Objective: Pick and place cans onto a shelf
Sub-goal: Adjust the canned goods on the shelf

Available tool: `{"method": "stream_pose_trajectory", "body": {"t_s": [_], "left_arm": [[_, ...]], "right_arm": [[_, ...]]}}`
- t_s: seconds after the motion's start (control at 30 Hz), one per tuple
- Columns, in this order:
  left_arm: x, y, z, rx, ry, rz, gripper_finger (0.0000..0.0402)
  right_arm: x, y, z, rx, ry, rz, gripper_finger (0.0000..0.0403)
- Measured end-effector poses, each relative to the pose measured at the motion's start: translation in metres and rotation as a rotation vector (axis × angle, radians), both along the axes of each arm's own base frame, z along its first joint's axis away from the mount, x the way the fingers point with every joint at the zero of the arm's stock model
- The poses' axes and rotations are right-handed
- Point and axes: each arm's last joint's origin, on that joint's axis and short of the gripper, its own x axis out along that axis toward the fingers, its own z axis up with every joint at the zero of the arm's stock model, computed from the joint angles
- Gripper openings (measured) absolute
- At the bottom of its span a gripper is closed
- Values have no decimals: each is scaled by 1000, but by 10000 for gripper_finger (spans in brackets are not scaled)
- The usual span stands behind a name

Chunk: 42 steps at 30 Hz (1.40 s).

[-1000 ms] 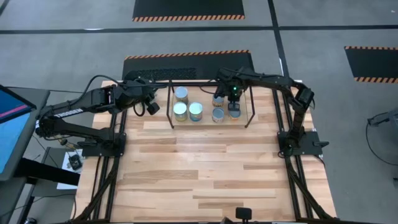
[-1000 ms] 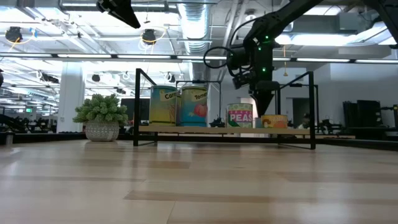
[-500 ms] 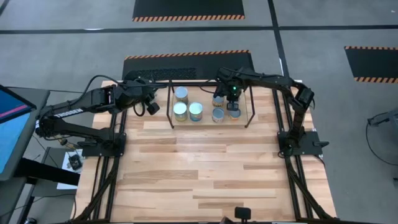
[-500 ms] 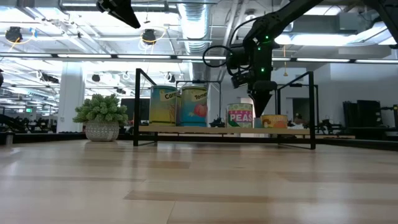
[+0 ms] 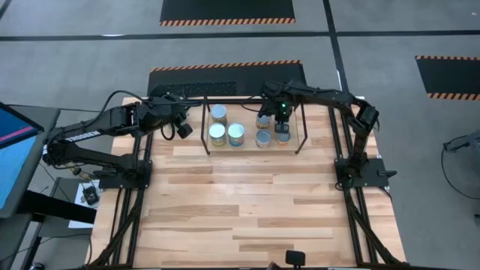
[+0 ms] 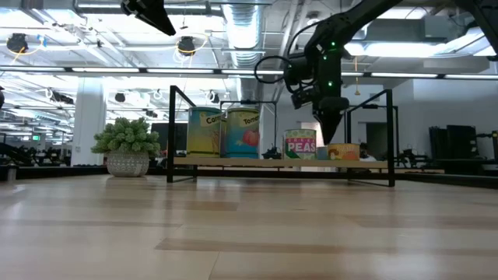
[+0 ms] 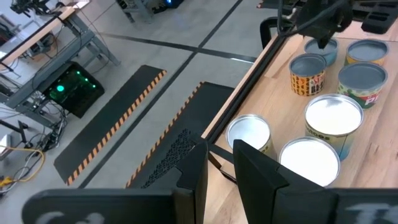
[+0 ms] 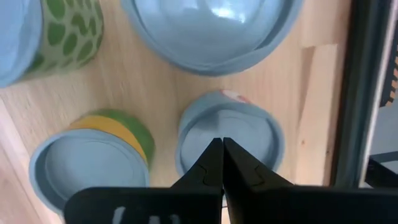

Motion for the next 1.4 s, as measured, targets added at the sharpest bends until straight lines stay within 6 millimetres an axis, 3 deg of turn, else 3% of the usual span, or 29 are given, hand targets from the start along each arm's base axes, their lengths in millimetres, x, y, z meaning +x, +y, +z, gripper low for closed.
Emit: {"method": "stream_pose_trajectory", "body": {"t_s": [0.13,0.33,0.5,0.63,1.0,1.23,1.4], "left_arm": [[0,0,0,4,6,-4,68],[0,0,0,4,10,-4,68],[0,0,0,5,11,-3,68],[0,0,0,4,11,-3,68],[-7,-2,-9,-20,135,-9,68],[-11,-3,-14,-94,151,13,68],[-8,-8,-16,-251,96,-108,68]], "right_arm": [[4,0,15,-14,-16,-20,22],[1,8,52,-2,40,-152,28],[2,28,84,29,55,-351,26],[10,49,96,48,36,-410,27],[36,124,100,31,36,-136,27],[39,167,107,5,17,-37,29],[34,197,122,31,-71,39,27]]}}
